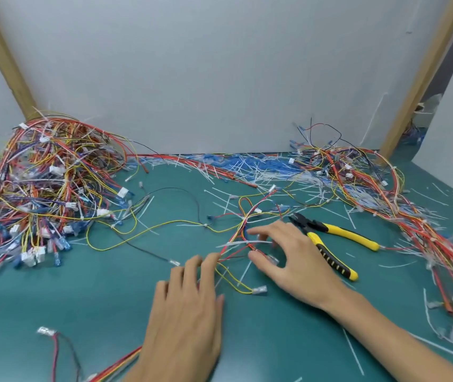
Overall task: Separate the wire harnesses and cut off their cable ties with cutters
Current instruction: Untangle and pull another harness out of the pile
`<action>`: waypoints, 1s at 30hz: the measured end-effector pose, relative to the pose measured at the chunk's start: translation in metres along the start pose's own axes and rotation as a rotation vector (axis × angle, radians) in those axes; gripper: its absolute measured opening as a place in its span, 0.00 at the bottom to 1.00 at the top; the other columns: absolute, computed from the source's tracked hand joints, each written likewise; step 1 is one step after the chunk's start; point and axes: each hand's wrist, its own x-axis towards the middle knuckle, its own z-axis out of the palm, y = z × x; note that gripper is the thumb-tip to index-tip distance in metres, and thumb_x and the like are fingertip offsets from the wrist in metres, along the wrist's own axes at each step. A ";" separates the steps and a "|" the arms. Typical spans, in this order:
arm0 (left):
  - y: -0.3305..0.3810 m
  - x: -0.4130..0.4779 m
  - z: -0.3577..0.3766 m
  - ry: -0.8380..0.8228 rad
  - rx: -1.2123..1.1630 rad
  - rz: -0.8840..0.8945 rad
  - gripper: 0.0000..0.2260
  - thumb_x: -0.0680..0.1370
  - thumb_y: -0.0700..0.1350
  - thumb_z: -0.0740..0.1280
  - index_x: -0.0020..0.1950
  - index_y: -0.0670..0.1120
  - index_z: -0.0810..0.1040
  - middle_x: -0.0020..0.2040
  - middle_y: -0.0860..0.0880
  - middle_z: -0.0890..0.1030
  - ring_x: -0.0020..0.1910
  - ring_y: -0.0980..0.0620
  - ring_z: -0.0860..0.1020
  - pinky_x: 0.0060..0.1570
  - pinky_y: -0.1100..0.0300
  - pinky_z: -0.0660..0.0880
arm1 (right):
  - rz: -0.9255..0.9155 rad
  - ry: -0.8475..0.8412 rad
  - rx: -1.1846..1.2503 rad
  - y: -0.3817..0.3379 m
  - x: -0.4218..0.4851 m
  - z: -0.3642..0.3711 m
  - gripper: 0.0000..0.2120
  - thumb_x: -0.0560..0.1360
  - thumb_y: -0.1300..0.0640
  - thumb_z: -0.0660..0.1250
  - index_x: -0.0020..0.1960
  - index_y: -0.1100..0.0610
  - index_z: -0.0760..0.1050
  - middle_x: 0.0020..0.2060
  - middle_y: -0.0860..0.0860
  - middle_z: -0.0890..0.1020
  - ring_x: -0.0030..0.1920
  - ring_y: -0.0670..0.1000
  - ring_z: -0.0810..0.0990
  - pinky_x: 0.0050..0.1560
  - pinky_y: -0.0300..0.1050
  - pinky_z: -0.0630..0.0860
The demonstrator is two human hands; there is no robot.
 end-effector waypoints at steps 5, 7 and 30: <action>-0.045 0.030 0.009 -0.070 -0.238 0.158 0.32 0.79 0.33 0.63 0.66 0.69 0.61 0.55 0.64 0.74 0.55 0.65 0.73 0.54 0.69 0.69 | 0.014 -0.077 0.017 0.005 0.010 -0.001 0.08 0.75 0.51 0.71 0.54 0.46 0.80 0.41 0.44 0.75 0.40 0.42 0.72 0.47 0.44 0.73; -0.056 0.045 0.006 -0.041 -0.196 0.292 0.28 0.77 0.31 0.64 0.66 0.61 0.68 0.54 0.61 0.75 0.54 0.58 0.76 0.55 0.67 0.70 | 0.037 -0.047 -0.023 0.005 0.011 -0.004 0.04 0.74 0.50 0.72 0.48 0.46 0.78 0.36 0.45 0.74 0.37 0.43 0.72 0.42 0.45 0.72; -0.075 0.066 0.005 0.118 -0.321 0.218 0.29 0.70 0.21 0.62 0.56 0.54 0.75 0.50 0.56 0.82 0.50 0.64 0.81 0.52 0.61 0.80 | 0.252 0.043 0.491 0.016 0.012 -0.005 0.03 0.77 0.53 0.73 0.44 0.50 0.82 0.33 0.49 0.75 0.27 0.45 0.69 0.33 0.37 0.67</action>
